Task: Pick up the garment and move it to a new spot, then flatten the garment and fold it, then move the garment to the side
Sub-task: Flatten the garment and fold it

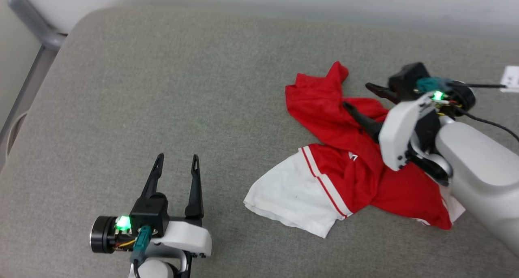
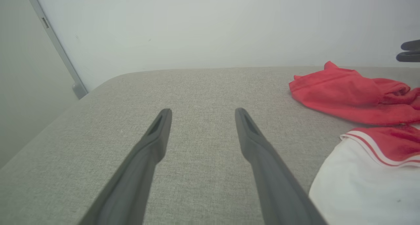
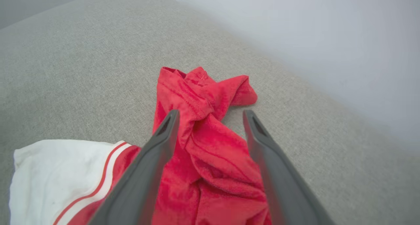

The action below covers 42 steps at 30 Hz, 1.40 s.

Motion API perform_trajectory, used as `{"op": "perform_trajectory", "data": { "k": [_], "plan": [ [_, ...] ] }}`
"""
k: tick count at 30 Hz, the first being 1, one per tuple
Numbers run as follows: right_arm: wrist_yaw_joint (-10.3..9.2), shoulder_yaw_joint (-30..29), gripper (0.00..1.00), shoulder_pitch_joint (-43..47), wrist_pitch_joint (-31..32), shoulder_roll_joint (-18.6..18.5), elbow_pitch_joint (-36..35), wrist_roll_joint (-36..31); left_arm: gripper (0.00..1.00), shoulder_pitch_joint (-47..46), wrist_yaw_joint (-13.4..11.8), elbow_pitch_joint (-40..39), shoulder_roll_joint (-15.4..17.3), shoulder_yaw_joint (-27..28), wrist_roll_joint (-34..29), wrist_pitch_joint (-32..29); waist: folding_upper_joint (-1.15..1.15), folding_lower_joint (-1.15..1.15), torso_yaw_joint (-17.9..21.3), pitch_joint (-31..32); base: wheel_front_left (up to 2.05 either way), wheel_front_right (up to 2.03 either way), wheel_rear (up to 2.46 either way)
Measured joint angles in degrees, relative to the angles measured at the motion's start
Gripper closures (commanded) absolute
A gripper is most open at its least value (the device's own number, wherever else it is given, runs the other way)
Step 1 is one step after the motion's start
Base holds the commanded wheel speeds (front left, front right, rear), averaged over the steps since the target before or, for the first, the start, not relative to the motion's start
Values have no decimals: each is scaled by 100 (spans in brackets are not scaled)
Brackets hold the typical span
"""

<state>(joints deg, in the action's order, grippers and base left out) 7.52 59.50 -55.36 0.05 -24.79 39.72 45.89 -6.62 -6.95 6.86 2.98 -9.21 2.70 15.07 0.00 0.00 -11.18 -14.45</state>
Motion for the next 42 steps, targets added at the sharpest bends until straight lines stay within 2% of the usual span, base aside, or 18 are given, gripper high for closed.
{"op": "perform_trajectory", "data": {
  "k": [6,11,17,24,29,42],
  "plan": [
    [0,-393,0,392,-414,-825,-636,93,0,263,7,-53,41,78,-56,0,0,0,209,341,0,0,0],
    [0,-791,0,820,-80,-1737,-1325,160,0,431,15,-96,74,120,-94,0,0,0,379,554,0,0,0],
    [-1,-1151,0,1347,989,-2719,-2253,545,0,497,35,-120,77,121,-103,0,0,0,495,650,0,0,0],
    [0,-1165,0,1978,2735,-3367,-3058,1213,0,496,49,-131,69,68,-141,0,0,0,483,593,0,0,0],
    [0,-1285,0,2153,3265,-3344,-3132,1201,0,460,75,-137,58,22,-143,0,0,0,412,467,0,0,0],
    [-1,-1612,0,2183,3479,-2324,-1987,651,0,152,89,-122,33,-55,-134,0,0,0,131,-43,0,0,0]
  ]
}}
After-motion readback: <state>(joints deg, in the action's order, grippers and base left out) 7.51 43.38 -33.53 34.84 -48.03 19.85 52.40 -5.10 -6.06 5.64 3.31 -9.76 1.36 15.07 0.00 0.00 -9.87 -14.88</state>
